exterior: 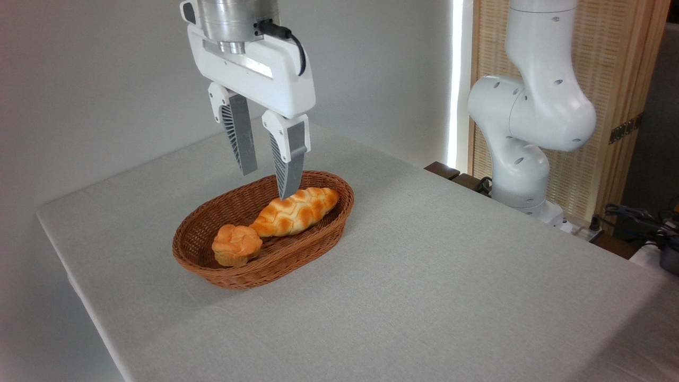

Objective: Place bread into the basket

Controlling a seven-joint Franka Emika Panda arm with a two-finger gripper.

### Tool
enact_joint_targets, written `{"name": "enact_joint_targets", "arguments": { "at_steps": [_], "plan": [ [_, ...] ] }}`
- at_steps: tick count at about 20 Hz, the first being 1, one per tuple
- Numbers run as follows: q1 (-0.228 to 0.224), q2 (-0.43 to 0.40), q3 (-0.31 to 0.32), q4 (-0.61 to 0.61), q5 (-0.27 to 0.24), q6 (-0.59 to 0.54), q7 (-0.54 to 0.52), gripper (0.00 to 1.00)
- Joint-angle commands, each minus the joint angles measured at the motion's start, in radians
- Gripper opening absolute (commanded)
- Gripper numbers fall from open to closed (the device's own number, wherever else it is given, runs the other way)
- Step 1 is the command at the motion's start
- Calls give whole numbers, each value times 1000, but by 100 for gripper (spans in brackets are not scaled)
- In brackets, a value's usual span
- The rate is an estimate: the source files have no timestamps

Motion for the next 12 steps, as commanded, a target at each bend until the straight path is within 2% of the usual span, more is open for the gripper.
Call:
{"name": "enact_joint_targets", "arguments": {
  "at_steps": [1,6,9,12],
  "plan": [
    [21,11,-13,25,-9,-30,-29,100],
    [19,11,-24,27,-6,-39,-30,100],
    [7,11,-30,35,67,-44,-33,100],
    [7,13,-34,38,71,-45,-32,100]
  ]
}}
